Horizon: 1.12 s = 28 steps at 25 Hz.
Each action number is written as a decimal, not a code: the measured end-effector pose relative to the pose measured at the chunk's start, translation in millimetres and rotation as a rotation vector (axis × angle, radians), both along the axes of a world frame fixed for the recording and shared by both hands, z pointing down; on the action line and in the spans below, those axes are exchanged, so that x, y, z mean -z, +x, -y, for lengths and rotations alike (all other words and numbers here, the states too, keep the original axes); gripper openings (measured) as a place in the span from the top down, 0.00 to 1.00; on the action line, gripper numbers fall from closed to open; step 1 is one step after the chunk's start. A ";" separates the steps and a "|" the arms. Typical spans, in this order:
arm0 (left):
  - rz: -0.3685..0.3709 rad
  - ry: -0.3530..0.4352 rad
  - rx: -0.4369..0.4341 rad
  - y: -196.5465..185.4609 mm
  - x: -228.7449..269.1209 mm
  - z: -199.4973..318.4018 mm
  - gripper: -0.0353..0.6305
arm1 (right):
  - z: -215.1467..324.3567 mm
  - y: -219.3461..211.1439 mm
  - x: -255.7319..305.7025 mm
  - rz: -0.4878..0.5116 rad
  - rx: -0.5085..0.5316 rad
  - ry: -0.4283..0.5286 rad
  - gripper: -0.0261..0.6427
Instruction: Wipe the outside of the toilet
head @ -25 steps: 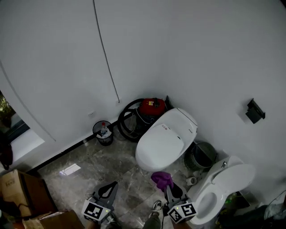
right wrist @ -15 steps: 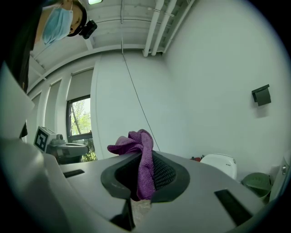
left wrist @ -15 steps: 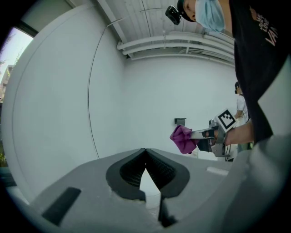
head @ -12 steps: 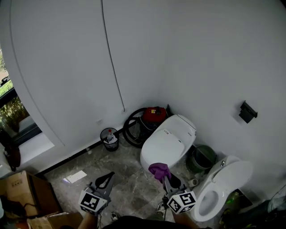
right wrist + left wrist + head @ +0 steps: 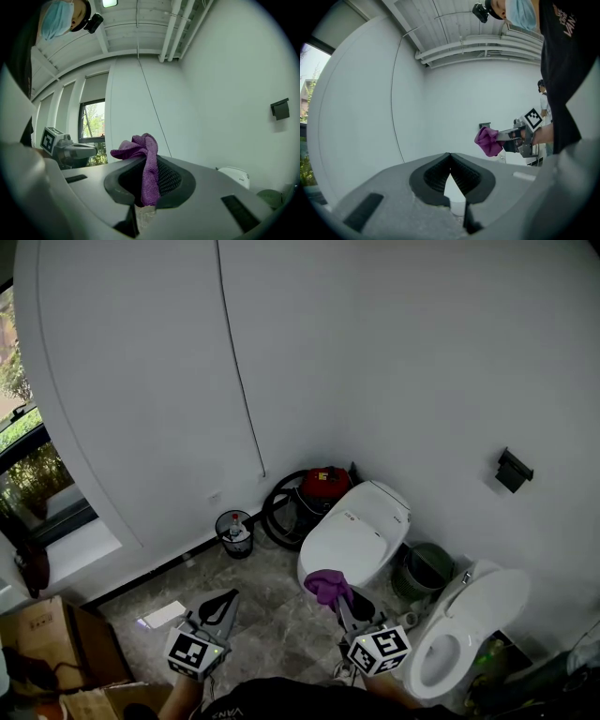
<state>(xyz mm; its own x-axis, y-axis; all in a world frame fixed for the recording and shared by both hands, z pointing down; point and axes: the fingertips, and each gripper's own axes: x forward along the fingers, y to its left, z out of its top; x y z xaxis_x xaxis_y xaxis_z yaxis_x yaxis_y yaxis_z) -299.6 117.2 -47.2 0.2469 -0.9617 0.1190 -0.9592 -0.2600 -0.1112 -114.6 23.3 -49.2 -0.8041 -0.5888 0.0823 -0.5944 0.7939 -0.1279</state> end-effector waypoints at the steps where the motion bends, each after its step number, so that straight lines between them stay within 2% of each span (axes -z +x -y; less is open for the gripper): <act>1: 0.000 0.002 -0.001 1.4 0.4 -1.4 0.94 | -2.0 -1.4 1.9 -0.003 0.007 0.006 0.90; 9: -0.019 0.030 0.004 3.9 -2.9 -11.7 0.94 | -12.0 -4.1 0.5 -0.027 -0.001 0.017 0.90; 16: -0.024 0.049 0.017 -3.0 1.6 -16.0 0.94 | -2.2 -5.3 9.7 -0.033 -0.044 0.069 0.90; 28: -0.025 0.024 0.023 -1.2 -8.8 -19.8 0.94 | -3.4 -6.0 -1.8 -0.035 -0.040 0.036 0.90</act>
